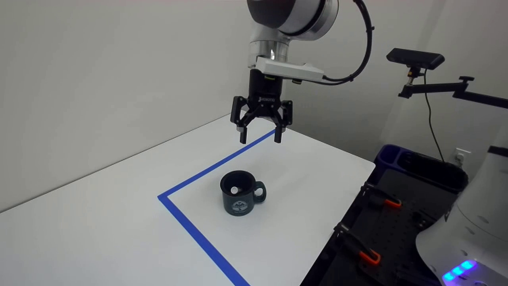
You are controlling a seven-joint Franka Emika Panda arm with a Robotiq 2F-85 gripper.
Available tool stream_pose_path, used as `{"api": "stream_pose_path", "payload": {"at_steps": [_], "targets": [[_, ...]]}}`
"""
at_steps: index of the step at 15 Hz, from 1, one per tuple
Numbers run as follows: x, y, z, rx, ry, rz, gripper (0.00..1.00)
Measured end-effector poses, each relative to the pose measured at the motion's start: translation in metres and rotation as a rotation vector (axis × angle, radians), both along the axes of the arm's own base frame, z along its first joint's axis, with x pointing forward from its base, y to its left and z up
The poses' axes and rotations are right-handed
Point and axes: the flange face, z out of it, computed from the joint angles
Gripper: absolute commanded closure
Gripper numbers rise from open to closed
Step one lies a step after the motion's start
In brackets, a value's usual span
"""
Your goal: Take the marker out of the cup
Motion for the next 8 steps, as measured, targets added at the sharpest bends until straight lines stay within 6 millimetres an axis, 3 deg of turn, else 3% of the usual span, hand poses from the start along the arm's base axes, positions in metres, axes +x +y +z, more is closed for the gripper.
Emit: {"api": "stream_pose_path", "payload": {"at_steps": [8], "targets": [[0.054,0.011,-0.068,-0.035,0.029,-0.160,0.00]]}}
